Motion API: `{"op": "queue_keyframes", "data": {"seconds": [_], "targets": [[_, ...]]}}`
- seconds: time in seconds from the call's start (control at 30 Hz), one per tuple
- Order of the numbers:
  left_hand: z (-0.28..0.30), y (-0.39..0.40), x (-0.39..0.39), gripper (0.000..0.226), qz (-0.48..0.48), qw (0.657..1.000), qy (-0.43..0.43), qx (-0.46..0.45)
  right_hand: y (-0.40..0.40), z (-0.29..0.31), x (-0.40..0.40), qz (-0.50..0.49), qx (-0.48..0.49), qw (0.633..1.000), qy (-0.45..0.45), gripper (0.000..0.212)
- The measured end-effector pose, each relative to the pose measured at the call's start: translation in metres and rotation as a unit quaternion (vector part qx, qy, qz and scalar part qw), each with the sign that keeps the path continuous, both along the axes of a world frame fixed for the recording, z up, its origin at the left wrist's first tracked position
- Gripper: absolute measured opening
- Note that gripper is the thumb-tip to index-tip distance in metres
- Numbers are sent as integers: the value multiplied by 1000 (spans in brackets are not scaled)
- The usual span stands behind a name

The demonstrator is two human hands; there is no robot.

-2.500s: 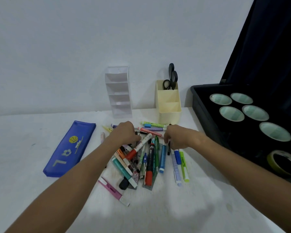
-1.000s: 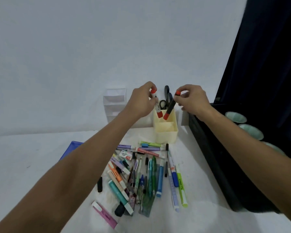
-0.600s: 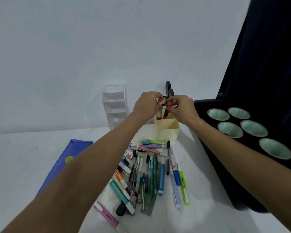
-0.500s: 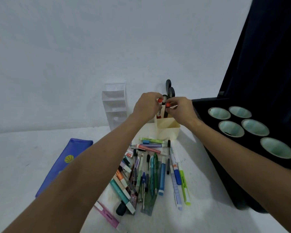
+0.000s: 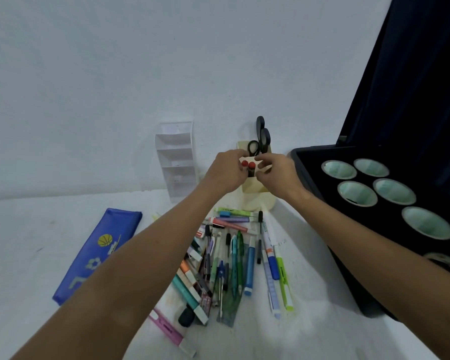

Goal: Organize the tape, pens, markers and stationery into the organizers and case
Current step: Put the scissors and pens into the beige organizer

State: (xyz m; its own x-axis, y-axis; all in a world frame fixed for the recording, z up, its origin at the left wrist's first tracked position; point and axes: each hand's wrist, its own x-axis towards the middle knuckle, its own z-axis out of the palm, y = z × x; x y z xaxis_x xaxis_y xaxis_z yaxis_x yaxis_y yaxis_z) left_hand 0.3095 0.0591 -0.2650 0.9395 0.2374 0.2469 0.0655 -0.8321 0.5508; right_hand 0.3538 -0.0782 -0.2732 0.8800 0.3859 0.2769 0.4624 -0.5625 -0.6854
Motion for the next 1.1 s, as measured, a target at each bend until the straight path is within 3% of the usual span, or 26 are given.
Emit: {"op": "queue_keyframes", "data": {"seconds": [0.13,0.4,0.57,0.73,0.93,1.1], "targets": [[0,9,-17,41,3,1000,4,-4,-10,3,-13,-6,5,1000,-2,28],[-6,39,-79,30,11,998,59,14,-26,-14,-43,34,-83,995,36,19],[-16,50,-122,28,-15,989,148,20,-24,-32,-56,61,-215,969,102,23],[-29,57,-163,18,-36,973,223,50,-27,-50,-75,45,-325,941,81,23],[-42,71,-200,11,-8,964,260,60,-29,-56,-83,35,-299,947,109,21],[-48,82,-209,22,32,967,245,66,-27,-60,-81,-7,-255,952,168,13]]}}
